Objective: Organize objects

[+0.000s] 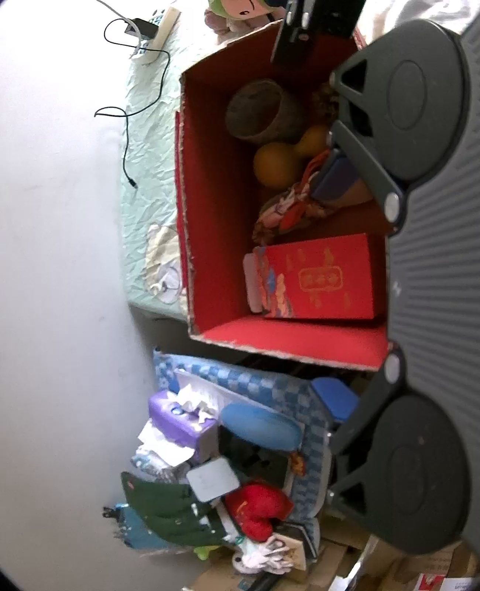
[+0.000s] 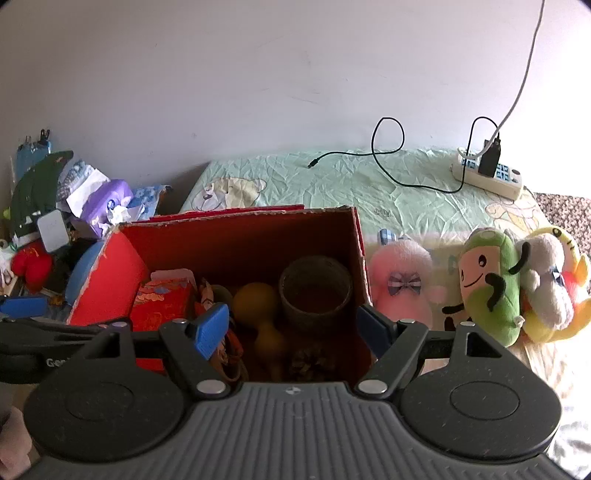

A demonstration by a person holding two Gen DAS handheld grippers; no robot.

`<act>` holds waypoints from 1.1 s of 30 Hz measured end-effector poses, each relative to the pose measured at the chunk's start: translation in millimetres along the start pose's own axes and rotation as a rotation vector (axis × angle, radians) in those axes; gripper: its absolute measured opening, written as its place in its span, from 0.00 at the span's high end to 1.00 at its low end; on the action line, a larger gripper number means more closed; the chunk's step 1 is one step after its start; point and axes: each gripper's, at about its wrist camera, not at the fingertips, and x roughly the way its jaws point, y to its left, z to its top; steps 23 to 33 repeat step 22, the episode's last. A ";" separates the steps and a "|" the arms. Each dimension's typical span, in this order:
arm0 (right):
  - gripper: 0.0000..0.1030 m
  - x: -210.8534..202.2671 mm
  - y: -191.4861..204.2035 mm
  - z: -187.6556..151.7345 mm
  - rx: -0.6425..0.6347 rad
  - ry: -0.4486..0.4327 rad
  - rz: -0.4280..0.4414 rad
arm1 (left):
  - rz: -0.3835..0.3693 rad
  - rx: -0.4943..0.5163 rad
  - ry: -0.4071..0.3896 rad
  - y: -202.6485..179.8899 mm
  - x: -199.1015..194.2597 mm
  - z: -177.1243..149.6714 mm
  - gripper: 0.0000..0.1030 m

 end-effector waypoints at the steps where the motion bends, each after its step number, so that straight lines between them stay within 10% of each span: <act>1: 0.24 0.6 0.1 -0.2 -0.003 0.001 0.000 | -0.001 -0.001 0.000 -0.4 1.0 -0.3 0.00; 33: 0.24 17.7 -3.7 4.6 -0.002 0.019 -0.043 | -0.044 0.034 -0.020 -10.2 27.6 3.1 0.06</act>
